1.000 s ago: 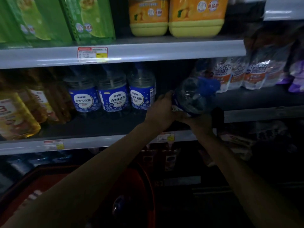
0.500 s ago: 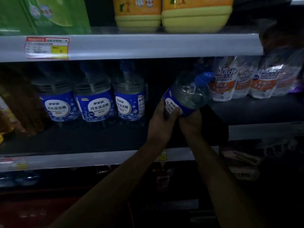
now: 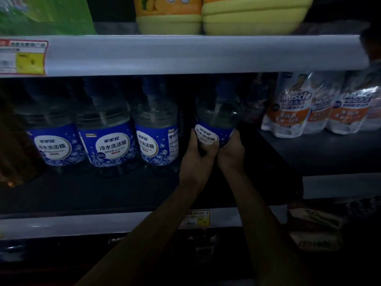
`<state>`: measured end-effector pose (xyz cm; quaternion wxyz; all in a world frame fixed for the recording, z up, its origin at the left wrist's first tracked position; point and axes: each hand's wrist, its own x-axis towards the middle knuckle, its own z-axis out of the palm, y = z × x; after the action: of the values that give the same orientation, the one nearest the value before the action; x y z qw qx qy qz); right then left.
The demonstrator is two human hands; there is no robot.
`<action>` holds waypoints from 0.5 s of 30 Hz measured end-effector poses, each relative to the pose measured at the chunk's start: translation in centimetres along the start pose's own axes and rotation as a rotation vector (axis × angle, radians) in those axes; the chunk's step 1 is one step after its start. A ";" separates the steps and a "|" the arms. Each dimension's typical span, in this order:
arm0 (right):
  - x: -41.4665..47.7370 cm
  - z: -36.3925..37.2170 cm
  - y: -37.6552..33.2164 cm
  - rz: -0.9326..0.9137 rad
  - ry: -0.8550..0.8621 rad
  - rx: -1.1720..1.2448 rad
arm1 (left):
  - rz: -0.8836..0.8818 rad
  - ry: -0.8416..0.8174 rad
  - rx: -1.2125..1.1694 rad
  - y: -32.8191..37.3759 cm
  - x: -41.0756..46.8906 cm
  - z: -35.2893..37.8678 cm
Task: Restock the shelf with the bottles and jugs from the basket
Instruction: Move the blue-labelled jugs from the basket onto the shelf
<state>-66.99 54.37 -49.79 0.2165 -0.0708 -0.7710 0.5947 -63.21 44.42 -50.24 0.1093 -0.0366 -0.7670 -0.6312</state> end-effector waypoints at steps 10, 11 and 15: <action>2.4 2.1 2.6 -0.031 -0.045 -0.200 | -0.107 0.032 0.274 -0.2 0.6 1.0; 2.3 2.0 2.4 -0.002 -0.073 -0.175 | -0.122 0.030 0.290 0.0 0.5 1.0; 1.3 1.5 1.6 -0.059 -0.063 -0.244 | -0.165 0.005 0.320 0.8 0.1 0.6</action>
<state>-68.99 53.95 -51.29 0.1993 -0.0549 -0.8458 0.4918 -63.24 45.16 -49.51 0.0632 0.0459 -0.8580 -0.5078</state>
